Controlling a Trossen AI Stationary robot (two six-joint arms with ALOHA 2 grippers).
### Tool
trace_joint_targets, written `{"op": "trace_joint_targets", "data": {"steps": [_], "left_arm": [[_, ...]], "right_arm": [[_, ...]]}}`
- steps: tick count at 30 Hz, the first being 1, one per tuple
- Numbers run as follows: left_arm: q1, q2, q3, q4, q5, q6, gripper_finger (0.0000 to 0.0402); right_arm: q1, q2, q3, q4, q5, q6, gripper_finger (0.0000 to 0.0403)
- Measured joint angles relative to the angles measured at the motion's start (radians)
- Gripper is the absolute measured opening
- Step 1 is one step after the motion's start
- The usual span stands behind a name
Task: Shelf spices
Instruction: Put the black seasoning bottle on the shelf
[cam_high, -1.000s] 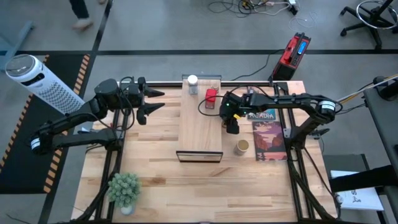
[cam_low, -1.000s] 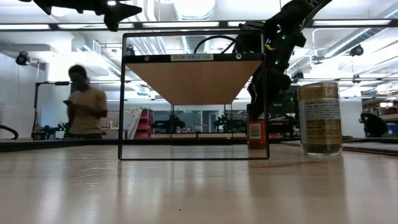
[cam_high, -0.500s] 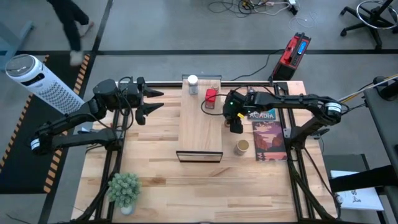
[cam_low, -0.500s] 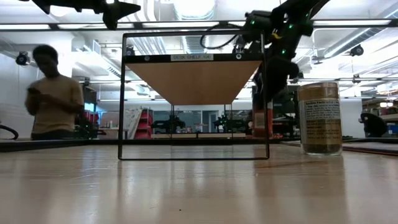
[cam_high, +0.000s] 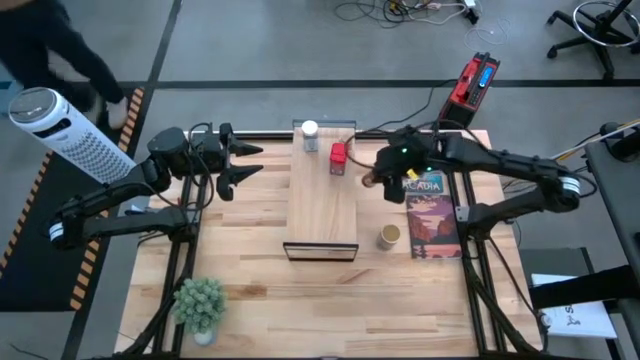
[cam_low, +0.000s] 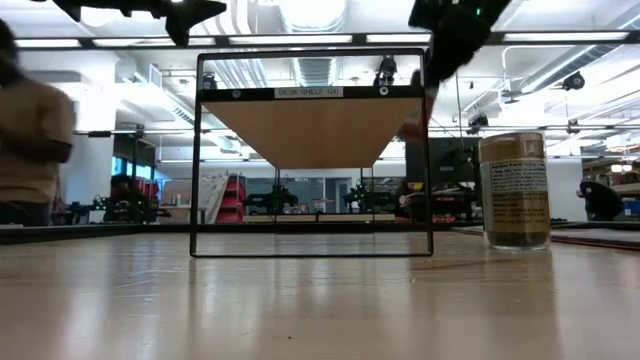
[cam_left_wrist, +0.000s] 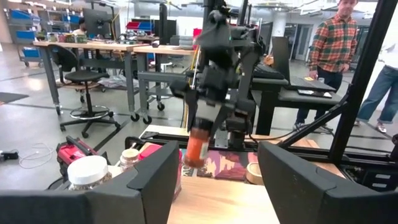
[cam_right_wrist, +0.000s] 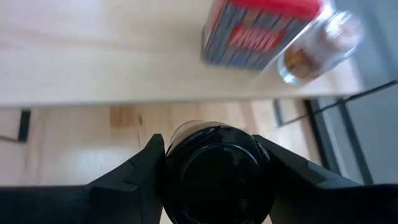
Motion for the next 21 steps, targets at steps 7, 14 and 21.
{"op": "trace_joint_targets", "data": {"steps": [7,14,21], "left_arm": [[-0.002,-0.002,0.000,0.009,0.000,-0.005,0.0208],[-0.008,-0.004,0.000,0.025,0.000,-0.012,0.0208],[-0.010,-0.009,0.000,0.033,0.000,-0.012,0.0207]], "right_arm": [[0.014,0.007,0.116,-0.047,-0.001,0.008,0.0188],[0.074,0.078,0.204,-0.047,-0.024,-0.001,0.0186],[0.143,0.188,0.301,-0.050,-0.040,-0.024,0.0189]]}}
